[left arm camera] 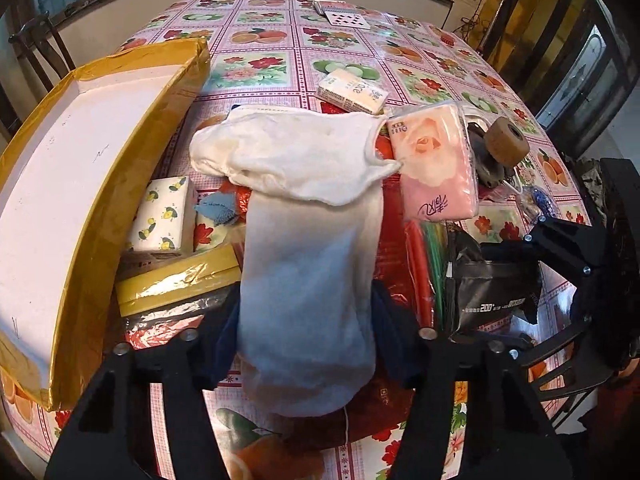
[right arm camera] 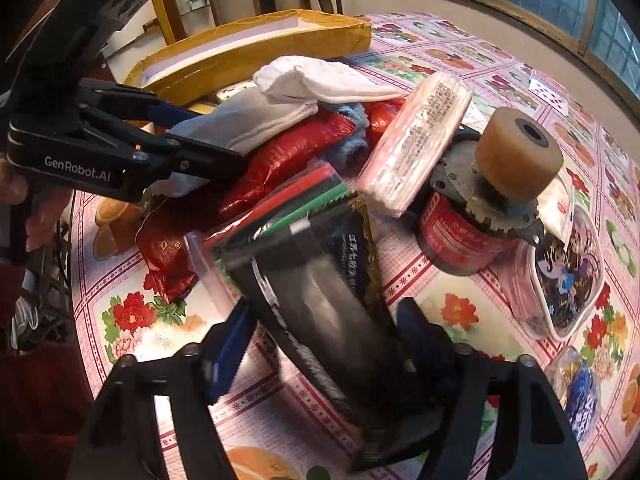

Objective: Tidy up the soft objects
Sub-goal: 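Grasp the white cloth with the left gripper while the right gripper grasps the black packet, then drop the white cloth and black packet into the yellow box, opening both grippers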

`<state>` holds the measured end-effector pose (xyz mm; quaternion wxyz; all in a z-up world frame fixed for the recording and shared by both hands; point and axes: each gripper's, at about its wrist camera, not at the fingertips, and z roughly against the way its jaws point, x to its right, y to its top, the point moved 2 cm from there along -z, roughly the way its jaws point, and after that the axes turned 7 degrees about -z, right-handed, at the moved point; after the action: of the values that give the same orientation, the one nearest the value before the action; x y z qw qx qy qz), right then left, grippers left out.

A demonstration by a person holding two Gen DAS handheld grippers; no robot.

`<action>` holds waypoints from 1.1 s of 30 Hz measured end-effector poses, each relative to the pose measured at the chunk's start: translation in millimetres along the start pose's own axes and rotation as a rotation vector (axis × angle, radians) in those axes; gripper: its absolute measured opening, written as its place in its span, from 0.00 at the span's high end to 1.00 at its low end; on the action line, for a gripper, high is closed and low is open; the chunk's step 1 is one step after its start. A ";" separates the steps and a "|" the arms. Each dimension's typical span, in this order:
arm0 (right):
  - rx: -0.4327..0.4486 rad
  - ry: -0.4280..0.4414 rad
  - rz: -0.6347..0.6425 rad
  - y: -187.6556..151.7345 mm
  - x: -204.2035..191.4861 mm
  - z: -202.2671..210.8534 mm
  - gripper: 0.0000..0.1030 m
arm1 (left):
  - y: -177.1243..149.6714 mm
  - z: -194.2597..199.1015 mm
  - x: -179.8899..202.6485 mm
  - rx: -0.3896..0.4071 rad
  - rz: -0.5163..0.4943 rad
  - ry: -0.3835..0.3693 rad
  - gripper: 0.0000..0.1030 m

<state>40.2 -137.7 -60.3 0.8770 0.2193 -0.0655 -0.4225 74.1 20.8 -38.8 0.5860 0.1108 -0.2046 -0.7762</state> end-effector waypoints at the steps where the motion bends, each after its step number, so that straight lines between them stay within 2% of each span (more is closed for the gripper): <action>1: -0.004 -0.009 0.004 -0.7 -1.7 0.7 0.34 | 0.0 0.1 1.4 0.000 -0.004 -0.001 0.51; 2: -0.007 -0.013 -0.001 -1.5 -2.5 2.0 0.36 | -0.4 0.1 3.1 0.000 -0.011 -0.009 0.57; 3: -0.003 -0.015 -0.005 -2.6 -3.7 3.7 0.42 | -0.4 0.4 4.3 0.003 -0.017 -0.020 0.65; 4: 0.004 -0.015 -0.012 -4.5 -4.9 5.7 0.49 | -0.5 1.5 4.8 0.007 -0.018 -0.022 0.66; 9: 0.066 -0.003 -0.074 -19.3 -10.3 20.1 0.53 | -4.1 12.6 -5.6 0.044 0.018 -0.042 0.87; 14: 0.151 0.045 -0.139 -26.4 -14.8 46.5 0.53 | -12.4 30.1 -4.2 0.073 -0.013 -0.071 0.88; 19: 0.205 0.100 -0.195 -10.9 -19.2 69.4 0.53 | -15.5 63.7 -6.8 0.137 -0.026 -0.098 0.88; 21: 0.223 0.122 -0.217 4.6 -22.9 74.7 0.53 | -12.8 79.3 -14.1 0.162 -0.028 -0.085 0.88; 24: 0.241 0.124 -0.219 37.7 -32.8 74.5 0.53 | -4.5 97.6 -37.7 0.187 -0.007 -0.026 0.88; 30: 0.234 0.182 -0.264 136.0 -60.0 50.3 0.53 | 24.2 107.2 -113.5 0.190 0.081 0.123 0.88; 33: 0.215 0.178 -0.268 190.9 -74.5 25.7 0.53 | 41.2 97.8 -148.6 0.175 0.125 0.165 0.88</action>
<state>121.1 15.5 52.0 0.7869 0.3548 -0.0027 -0.5049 112.3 171.7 56.9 0.6362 0.2119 -0.2291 -0.7055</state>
